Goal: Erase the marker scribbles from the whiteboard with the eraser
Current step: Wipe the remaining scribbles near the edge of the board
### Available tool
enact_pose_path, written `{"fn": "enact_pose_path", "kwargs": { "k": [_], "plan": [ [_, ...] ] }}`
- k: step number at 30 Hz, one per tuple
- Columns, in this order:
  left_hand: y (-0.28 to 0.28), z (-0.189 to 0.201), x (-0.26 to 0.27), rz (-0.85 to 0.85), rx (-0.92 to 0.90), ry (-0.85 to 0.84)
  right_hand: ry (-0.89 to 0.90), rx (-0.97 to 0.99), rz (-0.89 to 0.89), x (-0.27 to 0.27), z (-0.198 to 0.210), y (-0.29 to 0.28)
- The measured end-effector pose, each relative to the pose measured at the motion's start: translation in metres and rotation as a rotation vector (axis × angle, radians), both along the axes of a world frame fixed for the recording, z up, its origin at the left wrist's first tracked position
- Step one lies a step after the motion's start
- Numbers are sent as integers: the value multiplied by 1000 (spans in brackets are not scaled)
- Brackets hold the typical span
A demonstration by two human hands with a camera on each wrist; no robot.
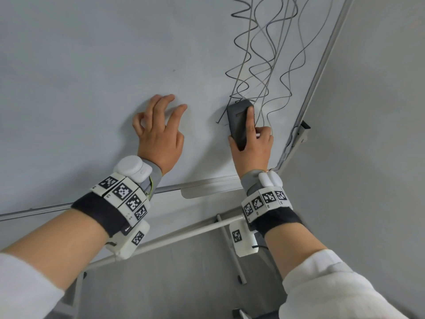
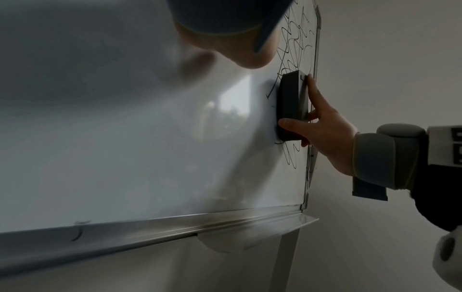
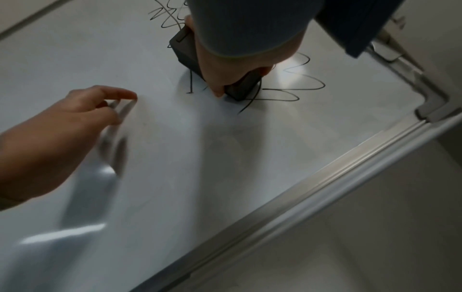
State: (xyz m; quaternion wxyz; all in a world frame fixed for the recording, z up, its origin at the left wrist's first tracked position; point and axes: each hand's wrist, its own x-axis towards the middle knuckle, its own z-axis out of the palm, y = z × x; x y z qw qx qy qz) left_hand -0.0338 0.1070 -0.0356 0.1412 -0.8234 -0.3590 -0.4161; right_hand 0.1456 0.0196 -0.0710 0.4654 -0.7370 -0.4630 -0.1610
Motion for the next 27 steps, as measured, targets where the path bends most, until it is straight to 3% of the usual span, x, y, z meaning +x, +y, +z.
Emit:
{"fn": "enact_pose_path", "kwargs": {
  "k": [14,22,27],
  "plan": [
    [-5,2,7,22,9,10,-79,-24,269,-33,1,9],
    [-4,3,10,10,7,-9,-154,-11,217,-31,5,10],
    [-2,3,10,10,-6,-5,7,-33,103,-16,9,6]
  ]
}}
